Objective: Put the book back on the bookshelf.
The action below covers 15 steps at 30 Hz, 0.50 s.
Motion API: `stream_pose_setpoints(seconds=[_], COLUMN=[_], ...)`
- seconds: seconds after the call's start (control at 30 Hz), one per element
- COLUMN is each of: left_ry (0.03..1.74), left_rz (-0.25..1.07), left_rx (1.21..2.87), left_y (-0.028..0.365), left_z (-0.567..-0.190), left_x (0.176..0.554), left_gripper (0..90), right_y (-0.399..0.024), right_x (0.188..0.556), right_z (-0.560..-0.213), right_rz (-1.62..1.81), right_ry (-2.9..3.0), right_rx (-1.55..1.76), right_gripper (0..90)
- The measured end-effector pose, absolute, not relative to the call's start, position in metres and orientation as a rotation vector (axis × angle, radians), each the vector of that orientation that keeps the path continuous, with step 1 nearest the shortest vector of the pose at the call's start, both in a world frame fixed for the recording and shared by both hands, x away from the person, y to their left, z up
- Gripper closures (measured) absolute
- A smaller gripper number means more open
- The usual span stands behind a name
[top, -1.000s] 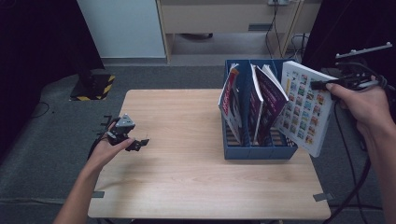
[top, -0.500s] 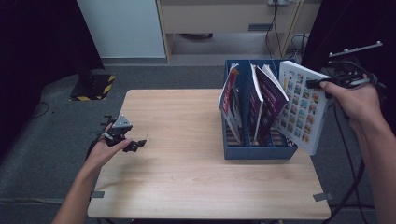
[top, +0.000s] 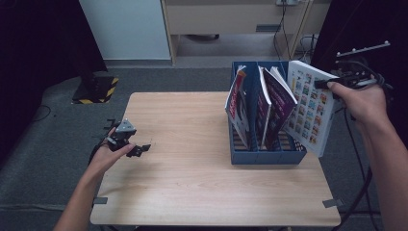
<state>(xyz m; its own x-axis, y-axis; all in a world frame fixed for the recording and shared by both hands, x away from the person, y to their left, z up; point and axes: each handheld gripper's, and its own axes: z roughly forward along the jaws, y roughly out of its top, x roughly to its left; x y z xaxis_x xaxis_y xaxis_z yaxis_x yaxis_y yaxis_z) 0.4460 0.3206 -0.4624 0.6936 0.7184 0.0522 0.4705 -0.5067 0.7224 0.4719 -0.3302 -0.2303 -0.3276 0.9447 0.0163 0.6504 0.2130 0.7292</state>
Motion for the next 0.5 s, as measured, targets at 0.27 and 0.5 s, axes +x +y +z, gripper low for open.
stream_pose_setpoints(seconds=[0.27,0.5], left_ry=[0.911,0.913], left_rz=[0.45,0.452], left_rx=[2.202,2.214], left_y=[0.321,0.323], left_z=[-0.464,-0.464], left_x=[0.445,0.444], left_gripper=[5.0,5.0], right_y=[-0.327,-0.323], right_x=[0.476,0.48], right_z=[-0.235,-0.242], right_rz=[0.91,0.939], right_ry=[2.029,2.002], right_rx=[1.486,1.472], right_gripper=[74.0,74.0])
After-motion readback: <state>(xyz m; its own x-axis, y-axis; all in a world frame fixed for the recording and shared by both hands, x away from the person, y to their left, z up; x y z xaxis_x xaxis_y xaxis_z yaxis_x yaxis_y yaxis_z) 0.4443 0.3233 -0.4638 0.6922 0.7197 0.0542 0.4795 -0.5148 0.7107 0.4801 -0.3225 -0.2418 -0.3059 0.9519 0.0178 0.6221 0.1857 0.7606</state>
